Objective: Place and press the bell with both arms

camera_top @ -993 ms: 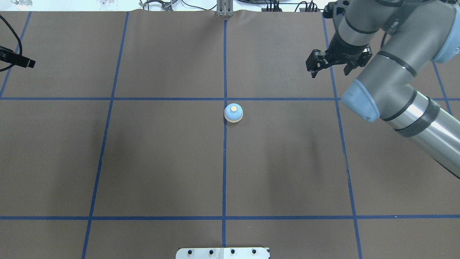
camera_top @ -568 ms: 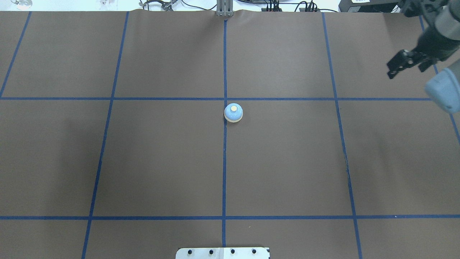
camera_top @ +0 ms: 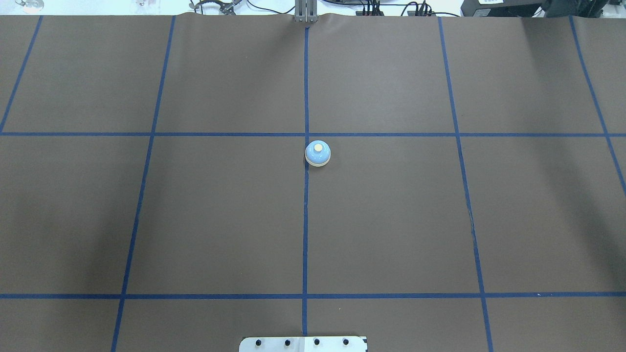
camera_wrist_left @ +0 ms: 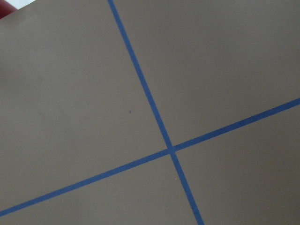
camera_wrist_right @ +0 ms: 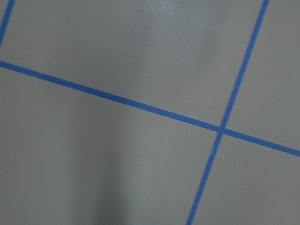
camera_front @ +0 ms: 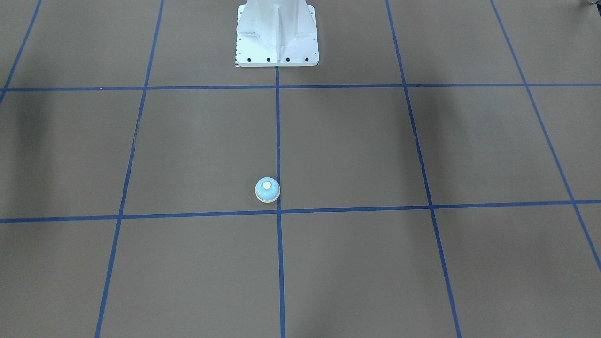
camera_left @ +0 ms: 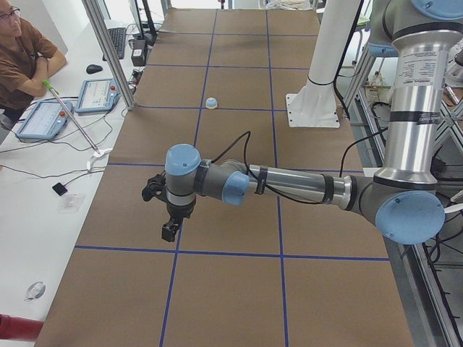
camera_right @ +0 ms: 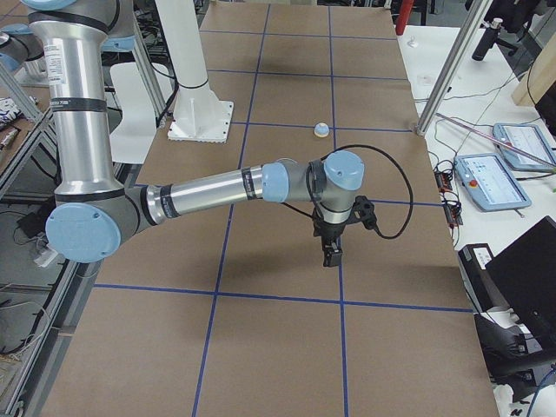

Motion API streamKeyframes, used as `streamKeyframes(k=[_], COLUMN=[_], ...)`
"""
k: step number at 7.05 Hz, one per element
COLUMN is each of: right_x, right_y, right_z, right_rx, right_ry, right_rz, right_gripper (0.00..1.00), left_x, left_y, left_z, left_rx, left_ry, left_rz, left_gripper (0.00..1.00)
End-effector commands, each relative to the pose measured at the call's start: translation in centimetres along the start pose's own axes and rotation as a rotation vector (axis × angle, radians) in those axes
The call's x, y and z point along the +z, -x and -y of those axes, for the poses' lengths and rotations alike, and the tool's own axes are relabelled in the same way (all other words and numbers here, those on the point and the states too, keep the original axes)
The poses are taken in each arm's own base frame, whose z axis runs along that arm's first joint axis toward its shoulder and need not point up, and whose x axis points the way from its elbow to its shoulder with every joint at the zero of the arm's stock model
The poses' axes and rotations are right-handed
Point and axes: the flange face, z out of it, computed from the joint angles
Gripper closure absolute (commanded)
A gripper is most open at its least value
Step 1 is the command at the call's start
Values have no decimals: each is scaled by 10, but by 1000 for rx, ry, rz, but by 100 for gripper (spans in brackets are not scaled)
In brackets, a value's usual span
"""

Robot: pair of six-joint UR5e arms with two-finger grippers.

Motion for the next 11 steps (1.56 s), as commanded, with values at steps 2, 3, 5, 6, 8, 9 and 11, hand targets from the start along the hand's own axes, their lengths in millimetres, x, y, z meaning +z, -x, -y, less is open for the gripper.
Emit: streamKeyframes(k=[2, 3, 5, 6, 8, 9, 11], right_x=[12, 20, 31, 30, 29, 29, 29], right_y=[-44, -51, -62, -61, -60, -60, -57], right_z=[-46, -54, -75, -74, -71, -71, -67], right_rx=[80, 106, 151, 158, 207, 206, 197], right_ry=[18, 33, 53, 47, 42, 38, 38], right_rz=[2, 6, 19, 35, 35, 34, 34], right_gripper=[0, 0, 0, 0, 0, 0, 0], left_x=[6, 6, 1, 2, 2, 2, -2], left_y=[18, 22, 18, 19, 18, 18, 13], left_z=[-46, -69, -73, -74, -76, -77, -84], left_rx=[-73, -101, -106, -110, -110, -111, -107], left_ry=[9, 14, 9, 11, 11, 12, 8], left_rz=[-105, -105, -104, -104, -104, -105, -102], left_gripper=[0, 0, 0, 0, 0, 0, 0])
